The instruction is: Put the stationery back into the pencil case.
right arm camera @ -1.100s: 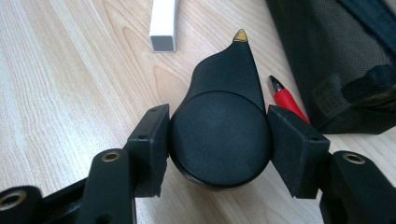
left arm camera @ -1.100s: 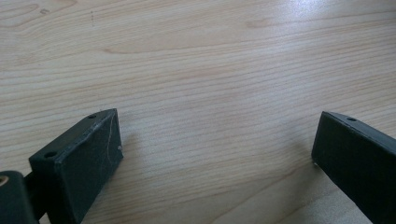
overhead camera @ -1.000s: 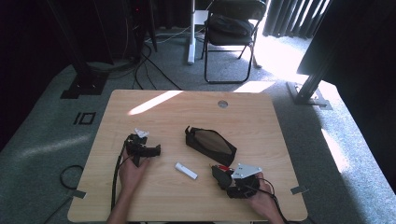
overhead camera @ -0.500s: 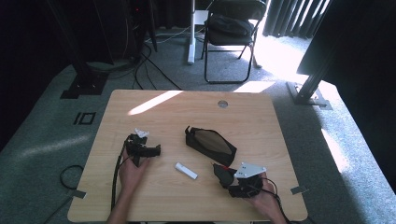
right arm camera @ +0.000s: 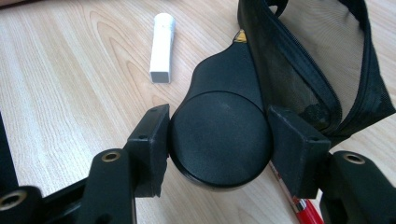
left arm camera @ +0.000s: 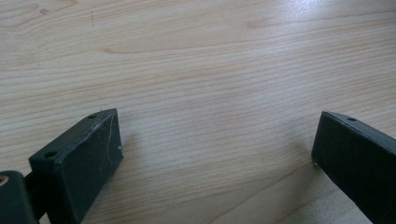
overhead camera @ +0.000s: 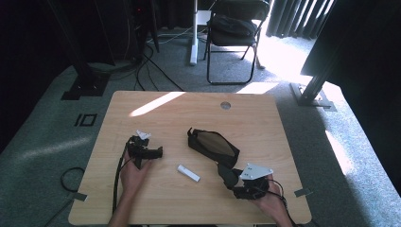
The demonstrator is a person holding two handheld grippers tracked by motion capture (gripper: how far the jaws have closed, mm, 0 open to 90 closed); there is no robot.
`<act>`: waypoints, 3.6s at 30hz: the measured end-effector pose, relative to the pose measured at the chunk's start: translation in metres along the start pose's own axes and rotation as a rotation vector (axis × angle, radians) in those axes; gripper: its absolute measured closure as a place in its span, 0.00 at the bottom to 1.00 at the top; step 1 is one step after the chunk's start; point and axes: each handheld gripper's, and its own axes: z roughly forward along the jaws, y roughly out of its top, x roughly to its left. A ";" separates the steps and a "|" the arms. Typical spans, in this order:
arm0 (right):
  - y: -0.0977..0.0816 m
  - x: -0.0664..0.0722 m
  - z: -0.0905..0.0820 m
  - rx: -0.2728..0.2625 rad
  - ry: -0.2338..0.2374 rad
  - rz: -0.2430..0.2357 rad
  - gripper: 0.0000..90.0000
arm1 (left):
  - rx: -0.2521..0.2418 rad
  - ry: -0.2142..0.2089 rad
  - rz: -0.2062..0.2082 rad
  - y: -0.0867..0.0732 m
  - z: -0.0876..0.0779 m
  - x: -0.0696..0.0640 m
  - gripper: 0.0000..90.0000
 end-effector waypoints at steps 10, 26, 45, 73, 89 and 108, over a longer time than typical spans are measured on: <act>0.007 0.003 -0.007 -0.013 -0.001 -0.020 0.46 | 0.000 0.000 0.000 0.000 0.000 0.000 0.02; 0.016 0.003 -0.015 -0.036 -0.009 -0.039 0.46 | 0.000 0.000 0.000 0.000 0.000 0.000 0.02; 0.024 -0.005 -0.022 -0.064 -0.036 -0.042 0.46 | 0.000 0.000 0.000 0.000 0.000 0.000 0.02; 0.037 -0.021 -0.025 -0.101 -0.071 -0.039 0.46 | 0.000 0.000 0.000 0.000 0.000 0.000 0.02; 0.044 -0.031 -0.021 -0.120 -0.079 -0.027 0.46 | 0.000 0.000 0.000 0.000 0.000 0.000 0.02; 0.048 -0.041 -0.020 -0.140 -0.096 -0.010 0.46 | 0.000 0.000 0.000 0.000 0.000 0.000 0.02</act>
